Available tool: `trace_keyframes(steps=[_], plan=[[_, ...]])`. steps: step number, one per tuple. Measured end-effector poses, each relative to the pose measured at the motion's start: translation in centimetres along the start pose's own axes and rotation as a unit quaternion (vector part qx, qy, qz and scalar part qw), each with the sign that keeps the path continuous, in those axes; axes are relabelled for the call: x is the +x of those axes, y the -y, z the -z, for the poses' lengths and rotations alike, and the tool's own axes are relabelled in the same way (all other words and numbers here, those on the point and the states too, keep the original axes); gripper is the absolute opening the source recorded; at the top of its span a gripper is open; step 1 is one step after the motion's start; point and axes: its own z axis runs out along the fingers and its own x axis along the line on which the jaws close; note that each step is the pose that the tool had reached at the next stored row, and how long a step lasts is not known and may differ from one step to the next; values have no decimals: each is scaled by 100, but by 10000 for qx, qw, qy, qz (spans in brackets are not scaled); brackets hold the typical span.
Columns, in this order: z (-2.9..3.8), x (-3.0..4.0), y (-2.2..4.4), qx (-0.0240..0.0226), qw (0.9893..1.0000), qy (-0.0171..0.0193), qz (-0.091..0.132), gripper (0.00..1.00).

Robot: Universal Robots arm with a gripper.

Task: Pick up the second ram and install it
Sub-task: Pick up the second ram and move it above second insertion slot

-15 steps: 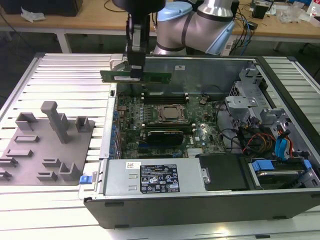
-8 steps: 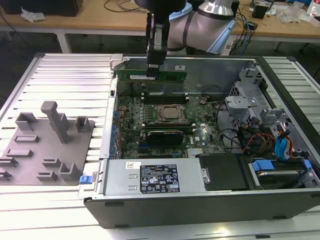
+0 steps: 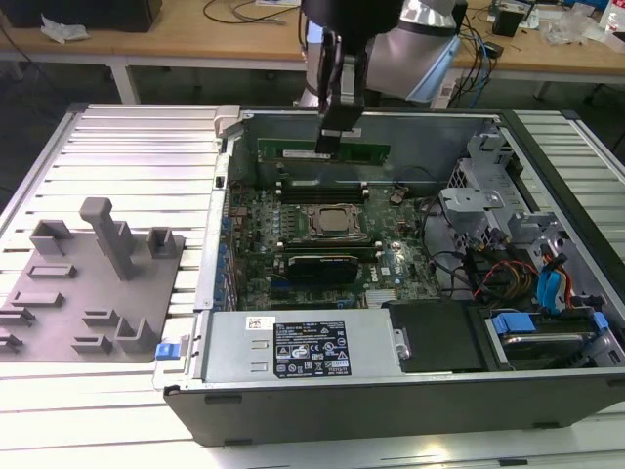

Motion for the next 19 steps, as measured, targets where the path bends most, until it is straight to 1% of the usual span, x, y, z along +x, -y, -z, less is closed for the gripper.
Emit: trace_keyframes(steps=[1,2,3,5,6,9,11,14,16,19], plan=[[-36,-5,38,-9,10000,-2,0,13],[-49,-8,55,-13,10000,-2,0,13],[-76,-17,90,-20,10000,-2,-1,13],[-105,-37,137,-28,10000,-2,-1,13],[-122,-56,168,-32,10000,-2,-1,13],[-160,-109,230,-41,10000,-3,-1,13],[-189,-134,263,-45,10000,-3,-1,13],[-239,-140,297,-47,10000,-4,-1,13],[-281,-140,310,-47,10000,-4,-1,13],[-318,-141,323,-47,10000,-4,-1,13]])
